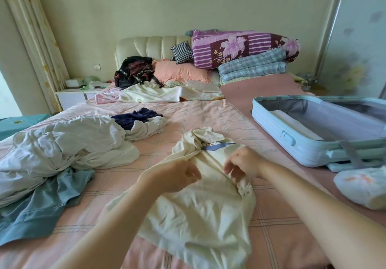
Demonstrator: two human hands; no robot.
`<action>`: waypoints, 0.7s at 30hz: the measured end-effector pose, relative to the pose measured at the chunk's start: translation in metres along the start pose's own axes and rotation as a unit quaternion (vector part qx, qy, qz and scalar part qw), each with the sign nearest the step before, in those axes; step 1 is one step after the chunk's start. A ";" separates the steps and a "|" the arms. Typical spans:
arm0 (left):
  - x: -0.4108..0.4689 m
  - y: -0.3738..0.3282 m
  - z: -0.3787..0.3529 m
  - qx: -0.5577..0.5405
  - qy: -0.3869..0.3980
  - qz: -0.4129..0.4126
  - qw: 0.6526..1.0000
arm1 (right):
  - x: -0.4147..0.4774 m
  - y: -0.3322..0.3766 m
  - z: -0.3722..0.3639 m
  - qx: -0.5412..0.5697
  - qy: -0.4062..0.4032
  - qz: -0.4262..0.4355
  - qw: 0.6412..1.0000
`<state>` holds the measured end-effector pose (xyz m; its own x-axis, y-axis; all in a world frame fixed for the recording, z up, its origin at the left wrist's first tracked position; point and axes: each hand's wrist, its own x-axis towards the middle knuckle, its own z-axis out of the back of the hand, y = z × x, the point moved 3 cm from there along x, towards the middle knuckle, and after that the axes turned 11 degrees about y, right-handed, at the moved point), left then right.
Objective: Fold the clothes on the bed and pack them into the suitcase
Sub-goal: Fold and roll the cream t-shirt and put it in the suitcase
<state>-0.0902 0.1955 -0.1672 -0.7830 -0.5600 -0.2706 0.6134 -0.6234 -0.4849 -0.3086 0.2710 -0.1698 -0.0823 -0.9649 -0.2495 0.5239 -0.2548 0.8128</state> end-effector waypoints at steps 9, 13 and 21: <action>0.047 0.040 -0.009 0.177 -0.045 0.137 0.974 | 0.029 -0.043 0.003 -0.302 -0.085 -0.090 0.945; 0.045 0.037 0.011 0.197 -0.109 0.205 0.952 | 0.042 -0.027 -0.006 -0.336 -0.097 -0.049 0.936; 0.036 0.033 0.046 0.165 -0.104 0.336 0.922 | 0.070 -0.019 0.000 -0.276 -0.138 -0.006 0.951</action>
<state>-0.0934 0.1296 -0.1552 -0.1999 -0.9512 -0.2352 0.9773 -0.2108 0.0218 -0.3238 0.2083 -0.2027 -0.2704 -0.9615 -0.0482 0.8809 -0.2673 0.3906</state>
